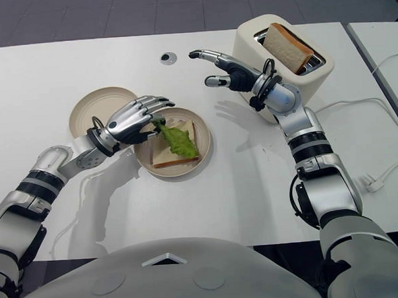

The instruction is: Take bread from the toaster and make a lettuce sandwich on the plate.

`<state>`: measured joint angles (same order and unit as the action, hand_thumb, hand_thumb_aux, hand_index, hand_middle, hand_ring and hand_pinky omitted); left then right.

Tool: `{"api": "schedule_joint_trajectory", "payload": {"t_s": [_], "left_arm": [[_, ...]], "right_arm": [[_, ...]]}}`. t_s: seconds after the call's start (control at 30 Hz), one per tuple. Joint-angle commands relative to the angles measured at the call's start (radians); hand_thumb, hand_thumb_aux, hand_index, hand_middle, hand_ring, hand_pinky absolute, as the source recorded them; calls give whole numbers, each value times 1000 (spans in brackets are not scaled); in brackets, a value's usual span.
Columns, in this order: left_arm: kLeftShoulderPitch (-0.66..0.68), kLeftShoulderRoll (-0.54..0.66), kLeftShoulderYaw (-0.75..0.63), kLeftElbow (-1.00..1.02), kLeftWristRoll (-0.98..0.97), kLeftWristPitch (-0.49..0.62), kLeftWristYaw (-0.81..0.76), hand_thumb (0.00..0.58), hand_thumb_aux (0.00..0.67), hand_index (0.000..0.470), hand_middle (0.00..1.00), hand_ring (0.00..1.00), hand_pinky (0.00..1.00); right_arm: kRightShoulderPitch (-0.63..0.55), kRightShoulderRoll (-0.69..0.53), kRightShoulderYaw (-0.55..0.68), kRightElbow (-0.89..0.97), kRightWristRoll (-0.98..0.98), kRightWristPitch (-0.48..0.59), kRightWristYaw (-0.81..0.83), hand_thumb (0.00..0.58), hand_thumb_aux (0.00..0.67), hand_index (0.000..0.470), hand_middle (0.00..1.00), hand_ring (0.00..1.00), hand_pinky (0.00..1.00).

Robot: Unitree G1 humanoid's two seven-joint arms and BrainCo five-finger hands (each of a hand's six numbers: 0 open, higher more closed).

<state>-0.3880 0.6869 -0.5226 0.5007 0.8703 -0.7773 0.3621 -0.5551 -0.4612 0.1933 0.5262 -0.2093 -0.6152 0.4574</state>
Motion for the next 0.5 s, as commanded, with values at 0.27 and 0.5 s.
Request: {"api": "schedule_joint_trajectory", "payload": {"t_s": [0.27, 0.5], "left_arm": [[20, 11, 64, -44, -27, 19, -38, 0, 0, 0, 71, 71, 71], [39, 27, 122, -72, -61, -7, -47, 0, 0, 0, 63, 63, 63]], "right_arm": [[9, -6, 9, 2, -18, -10, 7, 0, 0, 0, 0, 0, 0], [9, -37, -53, -58, -3, -37, -45, 0, 0, 0, 0, 0, 0]]}}
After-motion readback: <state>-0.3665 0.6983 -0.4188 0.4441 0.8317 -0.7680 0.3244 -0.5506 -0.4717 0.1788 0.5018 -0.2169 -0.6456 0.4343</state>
